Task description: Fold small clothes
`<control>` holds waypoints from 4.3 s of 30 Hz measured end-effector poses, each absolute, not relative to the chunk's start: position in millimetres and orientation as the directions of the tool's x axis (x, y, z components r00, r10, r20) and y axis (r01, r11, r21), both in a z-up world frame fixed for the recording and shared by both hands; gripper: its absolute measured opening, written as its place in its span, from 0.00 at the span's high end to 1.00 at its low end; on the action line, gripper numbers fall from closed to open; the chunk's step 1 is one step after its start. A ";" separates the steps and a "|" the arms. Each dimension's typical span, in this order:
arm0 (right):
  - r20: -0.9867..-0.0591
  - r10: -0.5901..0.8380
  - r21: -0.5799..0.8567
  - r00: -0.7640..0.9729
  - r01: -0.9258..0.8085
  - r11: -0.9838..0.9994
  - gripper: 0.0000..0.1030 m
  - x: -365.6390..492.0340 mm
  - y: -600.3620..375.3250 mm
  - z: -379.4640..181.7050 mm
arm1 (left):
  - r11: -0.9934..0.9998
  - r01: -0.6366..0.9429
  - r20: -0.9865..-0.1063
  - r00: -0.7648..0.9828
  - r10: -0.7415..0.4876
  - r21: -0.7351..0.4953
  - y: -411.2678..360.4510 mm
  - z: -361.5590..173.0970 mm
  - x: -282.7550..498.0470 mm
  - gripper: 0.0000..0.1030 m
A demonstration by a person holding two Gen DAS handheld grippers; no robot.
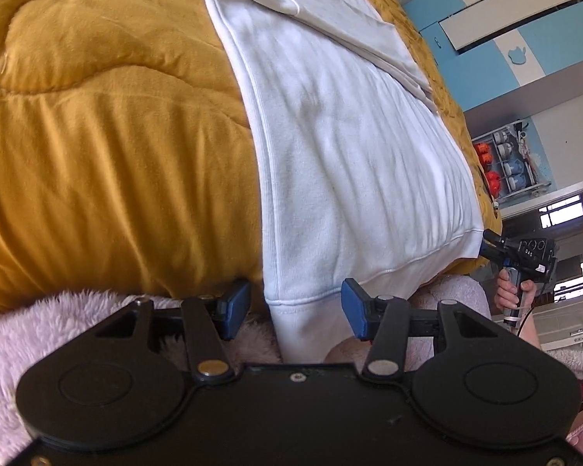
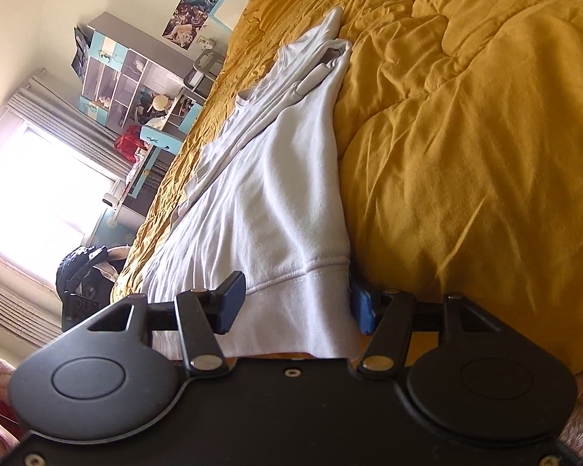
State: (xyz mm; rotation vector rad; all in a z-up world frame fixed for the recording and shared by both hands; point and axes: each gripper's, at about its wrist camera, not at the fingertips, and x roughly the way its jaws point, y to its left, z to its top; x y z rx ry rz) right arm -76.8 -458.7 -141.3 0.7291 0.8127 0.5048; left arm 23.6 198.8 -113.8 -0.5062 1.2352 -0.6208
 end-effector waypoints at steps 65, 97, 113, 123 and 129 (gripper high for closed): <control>-0.404 0.185 0.266 0.896 -0.078 0.961 0.42 278.0 -410.5 -58.9 | 0.826 0.051 -0.466 0.806 -0.366 -0.561 243.7 -88.2 378.7 0.68; -0.565 -0.061 0.104 0.823 0.144 0.984 0.97 369.0 -395.5 -94.4 | 0.881 -0.095 -0.616 0.749 -0.243 -0.463 209.8 -116.1 447.8 0.78; -0.508 0.085 0.204 0.857 0.025 0.979 0.44 140.6 -406.6 -82.3 | 0.748 0.009 -0.512 0.724 -0.464 -0.664 243.5 -106.3 199.4 0.59; -0.562 0.220 0.341 0.797 -0.019 0.940 0.77 175.3 -417.0 -95.3 | 0.741 0.008 -0.533 0.688 -0.492 -0.672 234.4 -112.0 217.0 0.58; -0.546 0.221 0.390 0.808 0.013 0.921 0.93 170.6 -428.2 -94.2 | 0.745 0.018 -0.513 0.714 -0.477 -0.667 233.2 -110.6 220.2 0.62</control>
